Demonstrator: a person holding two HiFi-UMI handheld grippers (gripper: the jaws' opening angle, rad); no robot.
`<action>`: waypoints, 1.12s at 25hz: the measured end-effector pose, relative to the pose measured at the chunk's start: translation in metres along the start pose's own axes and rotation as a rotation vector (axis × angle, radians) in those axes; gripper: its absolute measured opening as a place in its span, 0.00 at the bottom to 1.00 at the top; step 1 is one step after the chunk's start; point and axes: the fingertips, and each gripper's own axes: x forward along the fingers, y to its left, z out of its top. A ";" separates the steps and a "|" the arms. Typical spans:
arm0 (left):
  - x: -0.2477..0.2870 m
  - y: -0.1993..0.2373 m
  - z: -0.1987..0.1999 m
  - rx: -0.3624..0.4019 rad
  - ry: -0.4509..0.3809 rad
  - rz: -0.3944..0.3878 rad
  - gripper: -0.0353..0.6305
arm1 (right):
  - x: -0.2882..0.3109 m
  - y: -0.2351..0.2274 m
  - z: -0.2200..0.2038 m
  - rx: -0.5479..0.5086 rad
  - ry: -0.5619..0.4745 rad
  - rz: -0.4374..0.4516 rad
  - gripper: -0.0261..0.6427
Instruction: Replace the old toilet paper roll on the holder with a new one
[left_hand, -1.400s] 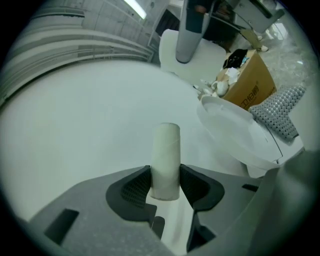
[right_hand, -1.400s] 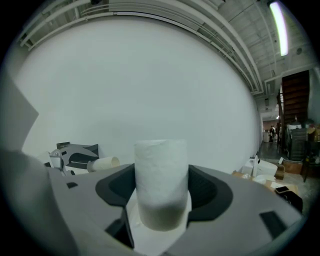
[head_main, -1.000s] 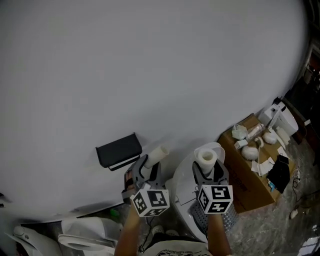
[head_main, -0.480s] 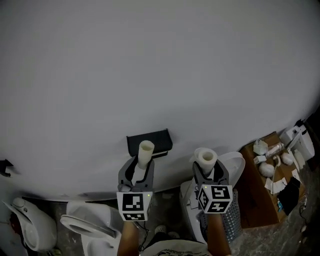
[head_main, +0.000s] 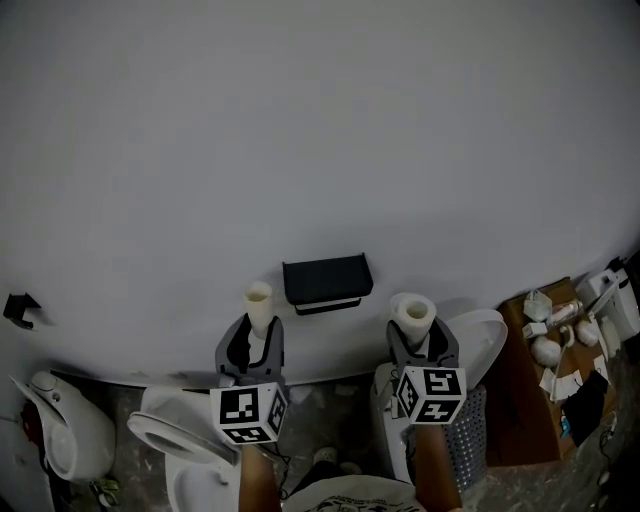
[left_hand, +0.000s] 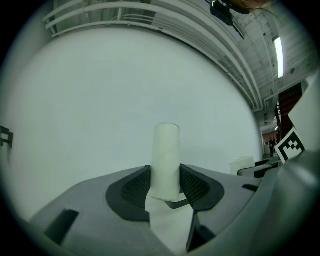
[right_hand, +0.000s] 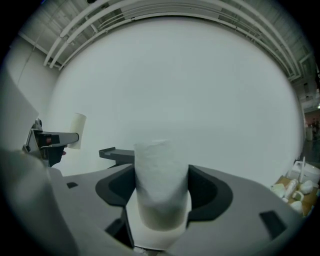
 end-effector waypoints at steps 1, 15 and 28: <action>-0.002 0.003 0.000 0.001 0.000 0.007 0.33 | 0.000 0.002 0.000 0.000 0.001 0.003 0.49; -0.018 0.028 -0.001 -0.005 0.010 0.056 0.33 | 0.015 0.009 -0.018 -0.146 0.068 0.017 0.49; -0.027 0.046 0.001 0.033 0.023 0.090 0.33 | 0.073 -0.011 -0.053 -0.955 0.238 -0.014 0.49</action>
